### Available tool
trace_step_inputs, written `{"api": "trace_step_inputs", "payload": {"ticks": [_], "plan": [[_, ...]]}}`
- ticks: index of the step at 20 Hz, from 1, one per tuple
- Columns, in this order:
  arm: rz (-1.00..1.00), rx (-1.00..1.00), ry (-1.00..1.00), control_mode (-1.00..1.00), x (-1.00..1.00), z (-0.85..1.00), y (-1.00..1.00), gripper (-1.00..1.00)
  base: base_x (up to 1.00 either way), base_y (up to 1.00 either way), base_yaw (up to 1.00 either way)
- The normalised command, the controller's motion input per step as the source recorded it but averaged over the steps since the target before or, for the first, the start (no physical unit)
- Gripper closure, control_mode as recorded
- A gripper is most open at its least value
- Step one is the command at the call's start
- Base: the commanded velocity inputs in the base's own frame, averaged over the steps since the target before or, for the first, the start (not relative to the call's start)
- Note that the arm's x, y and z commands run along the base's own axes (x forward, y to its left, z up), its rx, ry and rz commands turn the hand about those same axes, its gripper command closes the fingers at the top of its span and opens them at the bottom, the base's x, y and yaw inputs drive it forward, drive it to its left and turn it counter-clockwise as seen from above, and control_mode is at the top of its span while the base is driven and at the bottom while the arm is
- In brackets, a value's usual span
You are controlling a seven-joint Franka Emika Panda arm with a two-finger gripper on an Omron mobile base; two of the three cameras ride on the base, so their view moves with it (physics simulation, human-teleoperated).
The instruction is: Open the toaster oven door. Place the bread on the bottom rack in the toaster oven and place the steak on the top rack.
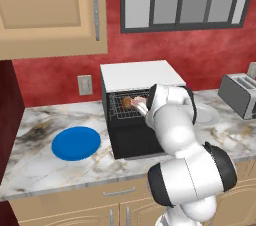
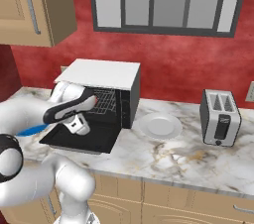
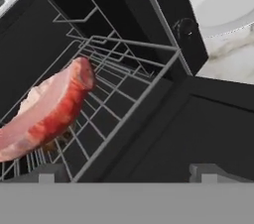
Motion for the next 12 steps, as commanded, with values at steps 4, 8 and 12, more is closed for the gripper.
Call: {"api": "trace_step_inputs", "payload": {"ticks": [4,8,12], "plan": [[0.03,0.00,0.04,-1.00,0.41,0.12,0.00,-1.00,0.00,0.00,0.00],[0.02,-0.01,0.05,-1.00,0.28,0.00,0.06,-1.00,0.00,0.00,0.00],[0.05,0.00,0.02,-1.00,0.09,0.00,0.12,-1.00,0.00,0.00,0.00]]}}
